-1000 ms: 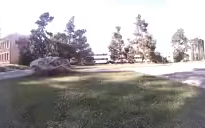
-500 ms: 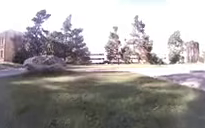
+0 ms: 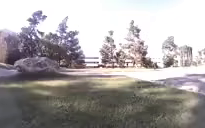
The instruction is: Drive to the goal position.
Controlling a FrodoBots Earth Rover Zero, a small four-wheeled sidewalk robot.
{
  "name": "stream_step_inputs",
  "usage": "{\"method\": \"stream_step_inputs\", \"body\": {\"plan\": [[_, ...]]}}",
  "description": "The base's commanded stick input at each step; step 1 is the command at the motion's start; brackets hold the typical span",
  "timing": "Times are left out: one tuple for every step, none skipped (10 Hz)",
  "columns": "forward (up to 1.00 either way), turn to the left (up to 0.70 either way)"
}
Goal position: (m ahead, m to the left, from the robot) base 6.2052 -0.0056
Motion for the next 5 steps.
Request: {"method": "stream_step_inputs", "body": {"plan": [[0.45,-0.27],[0.45,-0.27],[0.45,-0.27],[0.45,-0.27],[0.45,-0.27]]}}
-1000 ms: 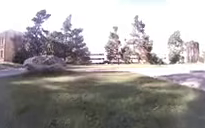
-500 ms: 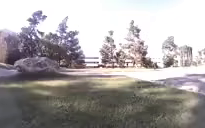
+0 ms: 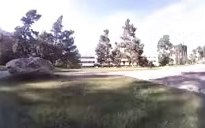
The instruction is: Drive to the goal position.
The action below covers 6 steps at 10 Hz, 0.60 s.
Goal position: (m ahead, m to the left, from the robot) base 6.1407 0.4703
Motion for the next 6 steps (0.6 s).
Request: {"method": "stream_step_inputs", "body": {"plan": [[0.45,-0.27],[0.45,-0.27],[0.45,-0.27],[0.45,-0.27],[0.45,-0.27],[0.45,-0.27]]}}
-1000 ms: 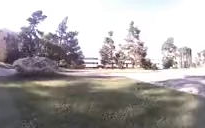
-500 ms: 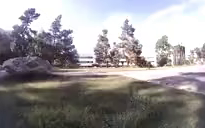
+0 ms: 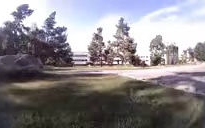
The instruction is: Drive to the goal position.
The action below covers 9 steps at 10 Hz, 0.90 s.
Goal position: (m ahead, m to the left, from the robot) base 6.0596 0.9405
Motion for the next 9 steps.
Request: {"method": "stream_step_inputs", "body": {"plan": [[0.45,-0.27],[0.57,-0.17],[0.6,-0.15],[0.6,-0.15],[0.6,-0.15],[0.6,-0.15],[0.6,-0.15],[0.6,-0.15],[0.6,-0.15]]}}
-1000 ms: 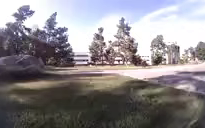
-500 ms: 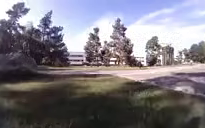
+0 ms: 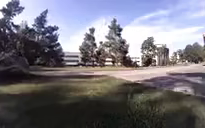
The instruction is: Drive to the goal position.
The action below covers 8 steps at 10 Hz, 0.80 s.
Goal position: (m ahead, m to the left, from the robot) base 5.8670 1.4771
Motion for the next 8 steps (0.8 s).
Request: {"method": "stream_step_inputs", "body": {"plan": [[0.6,-0.15],[0.6,-0.15],[0.6,-0.15],[0.6,-0.15],[0.6,-0.15],[0.6,-0.15],[0.6,-0.15],[0.6,-0.15]]}}
